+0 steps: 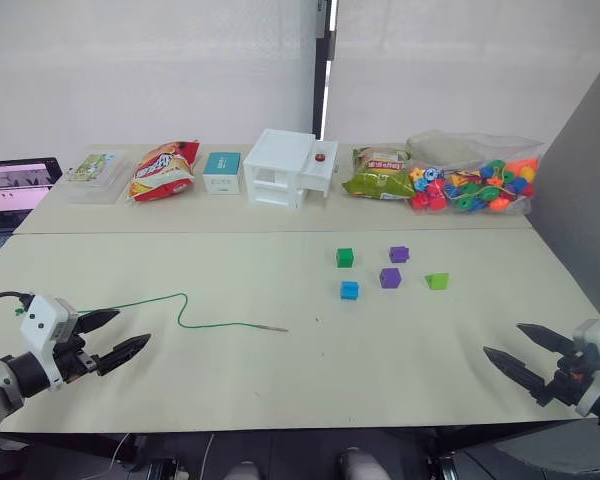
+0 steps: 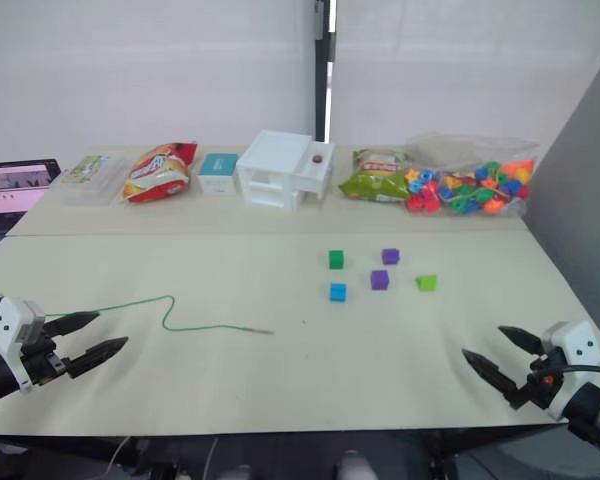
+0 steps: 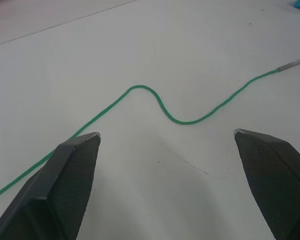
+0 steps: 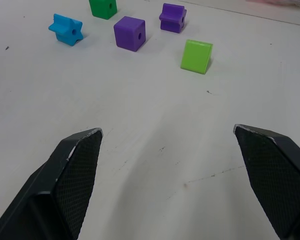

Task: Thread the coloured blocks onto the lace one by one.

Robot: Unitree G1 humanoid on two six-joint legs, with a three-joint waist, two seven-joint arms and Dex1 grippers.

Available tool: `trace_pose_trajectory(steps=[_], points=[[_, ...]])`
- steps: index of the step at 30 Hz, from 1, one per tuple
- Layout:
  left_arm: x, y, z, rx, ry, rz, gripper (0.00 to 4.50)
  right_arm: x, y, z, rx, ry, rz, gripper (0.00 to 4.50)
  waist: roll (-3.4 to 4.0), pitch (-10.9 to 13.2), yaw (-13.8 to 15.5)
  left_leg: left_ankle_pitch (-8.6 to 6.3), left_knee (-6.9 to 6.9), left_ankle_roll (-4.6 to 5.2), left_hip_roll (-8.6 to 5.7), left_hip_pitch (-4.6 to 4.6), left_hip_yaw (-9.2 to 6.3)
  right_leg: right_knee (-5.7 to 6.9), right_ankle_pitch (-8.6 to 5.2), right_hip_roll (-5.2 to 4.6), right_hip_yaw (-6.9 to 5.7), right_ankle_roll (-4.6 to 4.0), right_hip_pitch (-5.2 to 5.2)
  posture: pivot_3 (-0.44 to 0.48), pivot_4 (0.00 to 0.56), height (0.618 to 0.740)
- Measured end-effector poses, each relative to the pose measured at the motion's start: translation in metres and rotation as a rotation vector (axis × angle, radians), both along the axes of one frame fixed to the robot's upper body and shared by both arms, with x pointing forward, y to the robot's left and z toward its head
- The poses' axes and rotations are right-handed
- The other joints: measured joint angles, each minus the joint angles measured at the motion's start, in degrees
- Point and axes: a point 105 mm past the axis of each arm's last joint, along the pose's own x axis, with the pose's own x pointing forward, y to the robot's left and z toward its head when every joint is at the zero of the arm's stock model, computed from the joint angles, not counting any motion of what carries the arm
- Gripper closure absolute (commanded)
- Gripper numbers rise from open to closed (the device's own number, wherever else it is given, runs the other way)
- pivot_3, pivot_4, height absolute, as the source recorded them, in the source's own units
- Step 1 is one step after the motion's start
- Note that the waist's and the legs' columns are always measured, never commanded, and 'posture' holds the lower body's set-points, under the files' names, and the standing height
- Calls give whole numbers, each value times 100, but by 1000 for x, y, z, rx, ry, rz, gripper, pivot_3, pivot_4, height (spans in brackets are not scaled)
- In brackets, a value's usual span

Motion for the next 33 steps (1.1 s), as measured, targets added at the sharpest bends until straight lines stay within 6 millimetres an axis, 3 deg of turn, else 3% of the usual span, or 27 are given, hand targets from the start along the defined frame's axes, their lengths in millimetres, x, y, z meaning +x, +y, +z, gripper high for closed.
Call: trace_pose_trajectory(steps=[4, 15, 19, 23, 27, 33], points=[[7, -9, 3, -10, -9, -31, 0, 0, 5, -1, 23, -1, -9, 73, 0, 0, 24, 0, 0, 0, 0, 0, -2, 1, 0, 0, -1, 0, 1, 0, 150, 740], [30, -106, 29, -56, -2, -501, 0, 11, 59, 7, 82, -1, 171, 73, 2, -1, 12, 0, 9, 0, -3, 1, -2, 8, 1, 1, 0, 0, 5, 0, 150, 740], [32, -136, 23, 6, 61, -711, 0, 15, 80, 15, 49, 10, 280, 73, 2, -1, 1, 0, 9, 0, -3, 0, -2, 7, 1, 4, -1, 0, 4, 0, 150, 740], [39, -150, 11, 91, 108, -862, 0, 17, 98, 19, 27, 37, 366, 73, 2, -1, 0, 1, 13, 1, -4, -1, -3, 8, 1, 5, -1, 0, 4, 0, 150, 740], [61, -155, 1, 148, 136, -942, 0, 16, 113, 26, -1, 47, 421, 73, 1, -1, 20, 0, 27, 3, -6, -9, -5, 6, 1, 5, -4, 0, 6, 0, 150, 740], [82, -162, -19, 230, 148, -1022, 0, 14, 119, 27, -9, 47, 417, 73, -1, 0, 37, -26, 78, 49, -14, -18, -7, 38, 2, 2, -5, 3, 4, 0, 150, 740]])
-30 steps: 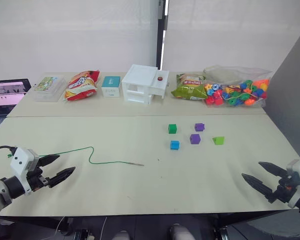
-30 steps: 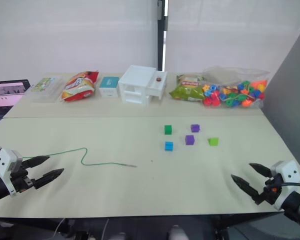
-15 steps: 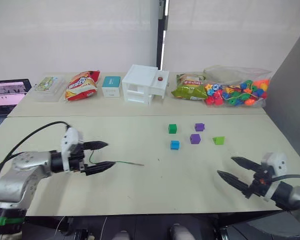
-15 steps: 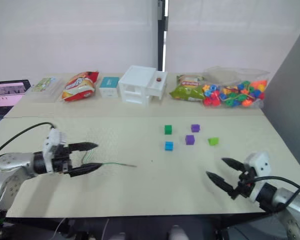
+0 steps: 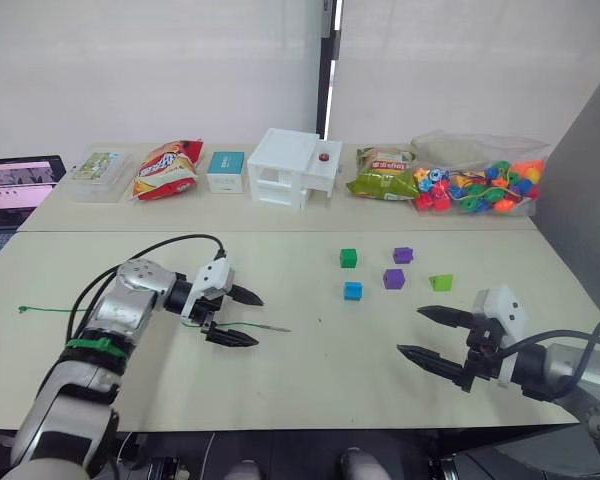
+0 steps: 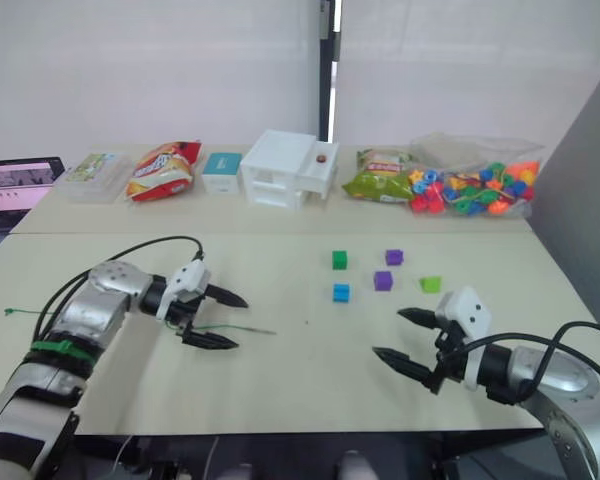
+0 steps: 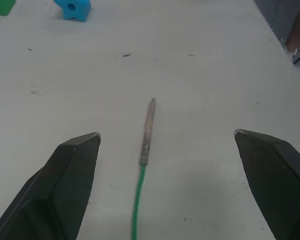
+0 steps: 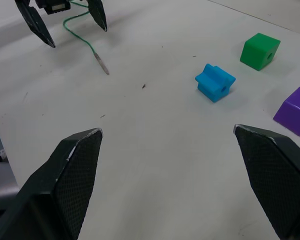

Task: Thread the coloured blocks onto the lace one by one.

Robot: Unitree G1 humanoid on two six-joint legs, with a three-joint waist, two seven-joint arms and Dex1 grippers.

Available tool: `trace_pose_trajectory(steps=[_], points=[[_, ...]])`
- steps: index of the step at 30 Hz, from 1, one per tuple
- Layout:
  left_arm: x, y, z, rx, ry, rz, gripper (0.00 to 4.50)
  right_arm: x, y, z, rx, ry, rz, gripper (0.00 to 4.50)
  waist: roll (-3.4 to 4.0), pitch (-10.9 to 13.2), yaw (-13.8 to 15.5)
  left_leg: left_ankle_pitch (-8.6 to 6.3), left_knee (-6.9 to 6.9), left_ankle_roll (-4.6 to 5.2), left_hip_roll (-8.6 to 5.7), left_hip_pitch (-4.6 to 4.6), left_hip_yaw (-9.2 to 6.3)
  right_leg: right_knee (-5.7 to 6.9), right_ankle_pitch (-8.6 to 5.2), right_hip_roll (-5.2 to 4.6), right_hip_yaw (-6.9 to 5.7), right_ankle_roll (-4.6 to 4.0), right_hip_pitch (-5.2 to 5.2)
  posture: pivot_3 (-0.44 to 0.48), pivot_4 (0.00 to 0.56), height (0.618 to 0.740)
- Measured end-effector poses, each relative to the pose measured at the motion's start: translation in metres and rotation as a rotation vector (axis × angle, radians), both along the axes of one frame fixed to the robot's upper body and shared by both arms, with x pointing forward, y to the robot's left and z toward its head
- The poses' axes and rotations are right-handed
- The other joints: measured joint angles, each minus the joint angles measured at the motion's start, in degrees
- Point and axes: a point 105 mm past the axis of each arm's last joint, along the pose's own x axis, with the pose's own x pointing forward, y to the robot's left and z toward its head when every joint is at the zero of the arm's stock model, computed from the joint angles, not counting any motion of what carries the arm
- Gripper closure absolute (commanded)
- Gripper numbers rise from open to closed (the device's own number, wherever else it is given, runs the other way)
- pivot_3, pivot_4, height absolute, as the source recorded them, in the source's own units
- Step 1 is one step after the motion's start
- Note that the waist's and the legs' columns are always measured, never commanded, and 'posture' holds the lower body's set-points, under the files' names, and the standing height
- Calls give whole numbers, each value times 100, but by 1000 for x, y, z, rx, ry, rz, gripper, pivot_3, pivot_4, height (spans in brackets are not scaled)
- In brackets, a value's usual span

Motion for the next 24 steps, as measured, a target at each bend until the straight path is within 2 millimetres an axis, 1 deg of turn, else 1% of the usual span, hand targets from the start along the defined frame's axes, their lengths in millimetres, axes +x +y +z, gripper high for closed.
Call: trace_pose_trajectory(steps=[4, 7, 11, 14, 22, 24], points=[[3, -3, -17, 37, -36, -52, 0, -2, 1, -1, 8, -2, -17, 73, -1, 0, -12, -2, 0, 4, 1, 3, -2, 6, 0, 1, 0, 0, -1, 0, 150, 740], [6, -4, -17, 58, -88, -85, 0, -2, 2, -1, 27, -4, -30, 73, -1, 0, -8, -2, 3, 4, 0, 5, -2, 8, 0, 1, 1, 0, 1, 0, 150, 740], [6, -5, -20, 66, -102, -99, 0, -5, 6, 3, 44, -17, -25, 73, -1, 0, -10, -2, 4, 4, 0, 16, -5, 9, -1, 2, 0, 1, 17, 0, 150, 740], [7, -6, -20, 96, -103, -111, 802, -5, 7, 4, 44, -24, -30, 0, -2, 0, -11, -2, 4, 4, 0, 26, -11, 4, -1, 3, -3, 2, 33, 0, 150, 740], [9, -10, -18, 162, -97, -133, 3448, -4, 6, 3, 42, -22, -46, 0, -1, -1, -34, -5, 1, 10, 0, 32, -14, 6, -2, 4, -3, 3, 42, 0, 150, 740], [9, -10, -18, 178, -104, -137, 4142, -4, 6, 3, 46, -24, -49, 0, -1, -1, -42, -11, -2, 20, 1, 39, -14, 3, -2, 6, -3, 3, 63, 0, 150, 740]])
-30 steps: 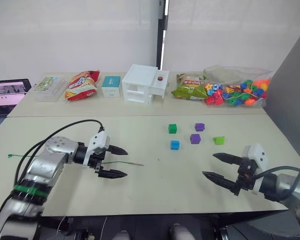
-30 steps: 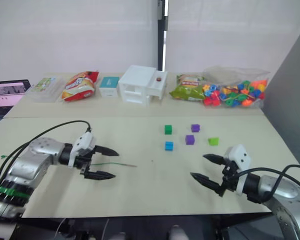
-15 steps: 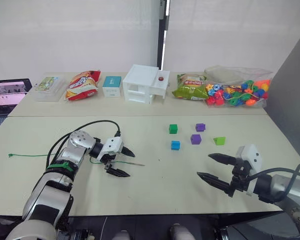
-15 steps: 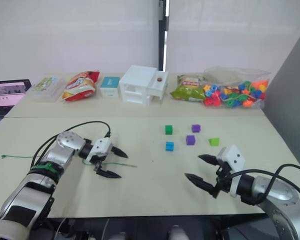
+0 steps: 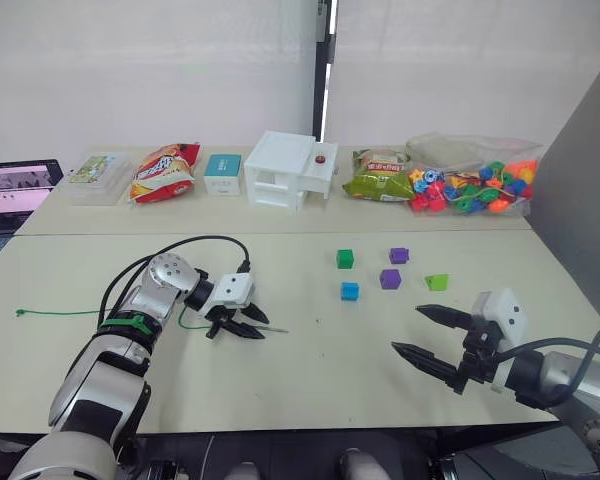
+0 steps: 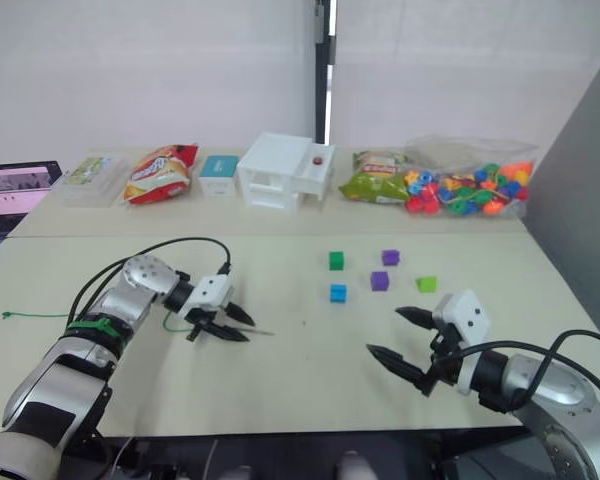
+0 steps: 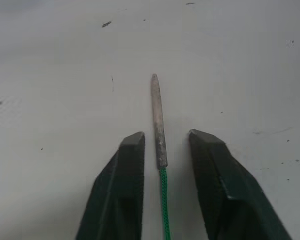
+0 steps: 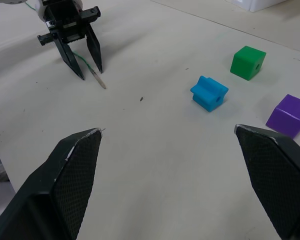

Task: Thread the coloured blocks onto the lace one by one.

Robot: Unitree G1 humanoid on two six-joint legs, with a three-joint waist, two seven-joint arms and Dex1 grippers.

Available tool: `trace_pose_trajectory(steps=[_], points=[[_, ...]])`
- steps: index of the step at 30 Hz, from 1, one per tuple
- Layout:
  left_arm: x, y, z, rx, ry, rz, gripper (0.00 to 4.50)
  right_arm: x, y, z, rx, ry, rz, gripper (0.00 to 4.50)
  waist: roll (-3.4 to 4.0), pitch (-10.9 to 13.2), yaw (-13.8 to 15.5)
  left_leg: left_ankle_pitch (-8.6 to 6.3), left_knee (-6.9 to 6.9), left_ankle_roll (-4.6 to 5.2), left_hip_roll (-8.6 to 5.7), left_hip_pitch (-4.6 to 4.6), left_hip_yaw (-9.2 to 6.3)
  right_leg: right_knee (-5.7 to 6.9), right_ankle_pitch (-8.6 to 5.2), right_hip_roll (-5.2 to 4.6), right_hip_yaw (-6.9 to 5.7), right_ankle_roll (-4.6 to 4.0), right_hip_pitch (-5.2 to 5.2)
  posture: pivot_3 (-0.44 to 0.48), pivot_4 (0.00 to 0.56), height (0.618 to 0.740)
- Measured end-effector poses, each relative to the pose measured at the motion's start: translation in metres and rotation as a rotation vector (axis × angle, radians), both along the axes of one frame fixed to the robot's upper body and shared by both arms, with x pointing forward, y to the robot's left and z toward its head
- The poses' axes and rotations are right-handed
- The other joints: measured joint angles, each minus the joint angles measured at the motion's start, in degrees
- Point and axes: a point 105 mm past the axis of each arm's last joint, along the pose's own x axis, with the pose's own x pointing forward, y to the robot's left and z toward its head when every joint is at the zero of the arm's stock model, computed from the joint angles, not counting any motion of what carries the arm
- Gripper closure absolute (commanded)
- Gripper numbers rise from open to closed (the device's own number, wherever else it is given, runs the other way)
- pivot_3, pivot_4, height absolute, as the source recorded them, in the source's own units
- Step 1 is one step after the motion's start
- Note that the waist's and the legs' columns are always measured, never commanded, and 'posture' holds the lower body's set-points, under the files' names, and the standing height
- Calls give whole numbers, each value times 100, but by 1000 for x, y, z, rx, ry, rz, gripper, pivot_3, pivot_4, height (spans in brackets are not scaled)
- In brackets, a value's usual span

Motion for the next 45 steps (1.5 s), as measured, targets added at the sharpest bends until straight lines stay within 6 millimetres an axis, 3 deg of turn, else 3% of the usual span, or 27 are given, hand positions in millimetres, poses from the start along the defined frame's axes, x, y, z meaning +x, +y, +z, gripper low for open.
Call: trace_pose_trajectory(steps=[2, 14, 20, 25, 29, 31, 36, 45], points=[[1, 0, 0, 15, -10, -1, 4482, 0, 1, 1, 1, -3, 1, 0, 1, -1, -5, -2, -3, 4, 0, 10, 1, -2, -1, 1, 1, 2, 10, 0, 150, 740], [2, -3, 1, 17, -35, 0, 4482, -2, 0, 2, 21, -2, -21, 0, 14, -15, 6, -2, 1, 3, 0, 18, 0, -4, -3, 1, 1, 5, 18, 0, 150, 740], [-16, 15, 17, -12, 34, 52, 4482, 6, -20, -14, 36, -14, -248, 0, 12, -13, -23, -1, 1, 2, 3, -11, -6, 11, -2, 1, 1, 4, -38, 0, 150, 740], [-36, 30, 31, -23, 35, 92, 4482, 23, -47, -34, 29, -42, -579, 0, 14, -12, 2, 0, 1, 0, 2, -18, -3, 10, -3, -1, 1, 3, -48, 0, 150, 740], [-54, 36, 35, -26, 50, 132, 4482, 39, -47, -50, 43, -56, -750, 0, 18, -10, -15, 0, -3, -1, 3, -32, 5, 19, -3, 0, 8, 3, -79, 0, 150, 740], [-58, 32, 37, -34, 40, 137, 4482, 45, -44, -54, 36, -59, -781, 0, 19, -9, -5, 1, -3, -2, 3, -33, 8, 33, -3, -1, 9, 2, -85, 0, 150, 740], [-71, 22, 43, -102, 36, 194, 4482, 83, -42, -50, 74, -110, -883, 0, 20, -8, -18, 1, -7, -2, 6, -30, 14, 37, -2, 1, 11, 0, -92, 0, 150, 740], [-79, 19, 42, -114, 26, 223, 4482, 124, -66, -56, 52, -88, -900, 0, 25, -5, -30, 1, -11, -2, 5, -30, 18, 36, 0, 0, 14, -3, -95, 0, 150, 740]])
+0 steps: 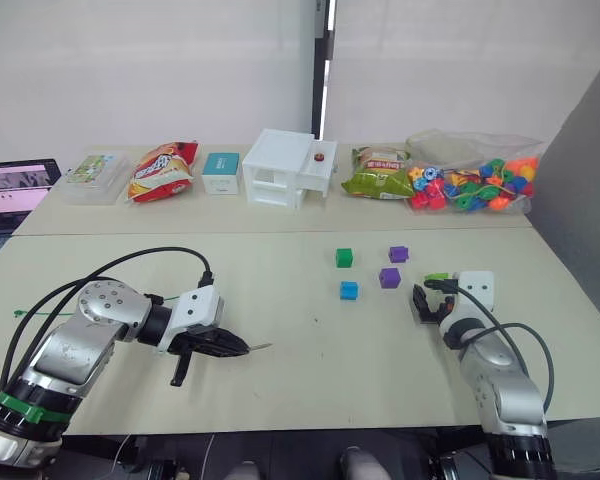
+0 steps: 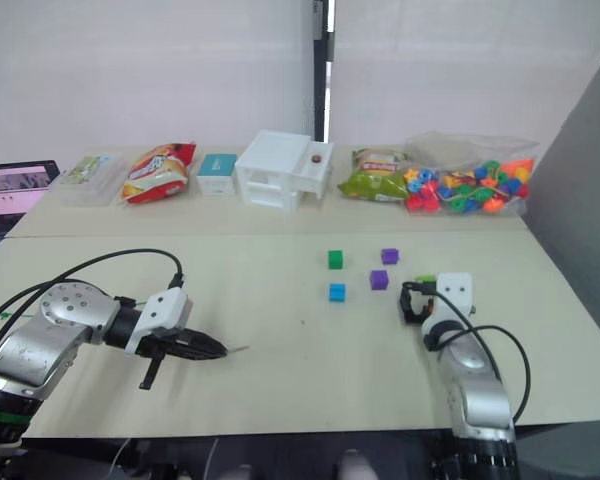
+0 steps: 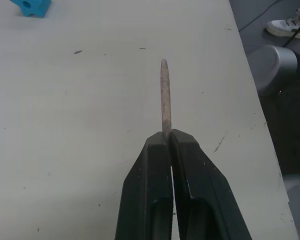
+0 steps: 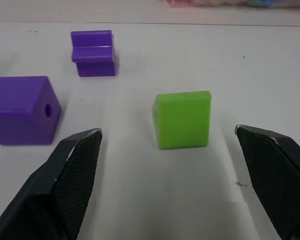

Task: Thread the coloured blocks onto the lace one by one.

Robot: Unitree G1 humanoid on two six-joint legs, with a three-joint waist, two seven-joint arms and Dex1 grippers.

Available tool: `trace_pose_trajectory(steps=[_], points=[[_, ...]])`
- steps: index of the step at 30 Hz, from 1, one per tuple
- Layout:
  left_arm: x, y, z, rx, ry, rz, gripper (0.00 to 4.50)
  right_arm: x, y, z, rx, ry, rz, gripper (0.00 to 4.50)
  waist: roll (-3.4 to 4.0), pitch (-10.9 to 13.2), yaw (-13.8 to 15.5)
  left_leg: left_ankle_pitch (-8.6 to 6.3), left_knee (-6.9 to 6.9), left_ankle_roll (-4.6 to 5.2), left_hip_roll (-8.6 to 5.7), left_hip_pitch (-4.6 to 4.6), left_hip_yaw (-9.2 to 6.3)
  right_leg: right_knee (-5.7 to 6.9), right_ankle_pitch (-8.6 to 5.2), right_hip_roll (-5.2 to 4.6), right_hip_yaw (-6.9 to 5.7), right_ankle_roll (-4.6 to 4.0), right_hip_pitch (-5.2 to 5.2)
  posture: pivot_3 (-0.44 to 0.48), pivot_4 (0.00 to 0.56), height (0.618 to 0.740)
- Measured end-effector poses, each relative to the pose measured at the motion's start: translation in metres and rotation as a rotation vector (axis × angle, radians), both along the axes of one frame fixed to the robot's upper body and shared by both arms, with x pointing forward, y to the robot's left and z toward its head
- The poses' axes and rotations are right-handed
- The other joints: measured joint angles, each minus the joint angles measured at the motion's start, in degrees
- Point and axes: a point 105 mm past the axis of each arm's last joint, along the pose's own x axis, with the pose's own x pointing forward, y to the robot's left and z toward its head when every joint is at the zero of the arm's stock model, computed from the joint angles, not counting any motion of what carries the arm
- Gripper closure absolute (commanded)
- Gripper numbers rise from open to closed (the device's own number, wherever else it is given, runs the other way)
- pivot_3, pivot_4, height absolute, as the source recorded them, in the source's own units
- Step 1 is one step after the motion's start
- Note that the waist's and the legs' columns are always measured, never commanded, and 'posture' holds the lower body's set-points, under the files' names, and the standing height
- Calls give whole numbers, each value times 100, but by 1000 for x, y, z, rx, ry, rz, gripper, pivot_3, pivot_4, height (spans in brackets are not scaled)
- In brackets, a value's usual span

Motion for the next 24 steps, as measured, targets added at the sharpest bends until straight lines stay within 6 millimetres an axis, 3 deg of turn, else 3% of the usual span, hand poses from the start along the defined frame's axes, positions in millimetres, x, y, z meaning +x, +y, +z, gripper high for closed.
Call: trace_pose_trajectory(steps=[5, 8, 15, 20, 23, 24], points=[[-2, 1, -3, -1, 2, 11, 4482, 15, -2, -1, 32, -4, 34, 0, 0, 0, -34, 0, -1, 0, 0, 1, 0, 0, 0, 0, 1, 0, 0, 0, 150, 740], [-2, 1, -4, -1, 7, 15, 4500, 18, -1, -4, 51, -3, 59, 828, 0, 0, -56, 0, -1, 0, 0, 0, 0, 0, 0, -2, 1, 0, 1, 0, 150, 740], [-1, 1, -4, -2, 5, 26, 4500, 18, -2, -3, 62, -16, 69, 3219, 0, 0, -84, 0, -1, 0, 0, 0, 0, 1, 0, -1, 1, 0, 0, 0, 150, 740], [-1, -1, -2, -2, 2, 30, 4500, 16, 0, -1, 97, -38, 65, 3333, 1, 0, -97, 0, -2, 0, 0, 0, -1, 2, 0, -1, 1, 0, -1, 0, 150, 740], [-1, -1, -2, -2, 2, 30, 4500, 6, 11, 8, 116, -92, 72, 3333, 1, 0, -103, 0, -5, 0, 0, -1, -4, 3, 0, -1, 0, 0, -2, 0, 150, 740], [-2, -2, -1, -3, 0, 26, 4500, -7, 18, 13, 113, -108, 70, 3333, 4, 2, -90, 0, -6, 0, 0, -6, -8, 4, 0, -2, -2, 0, -5, 0, 150, 740]])
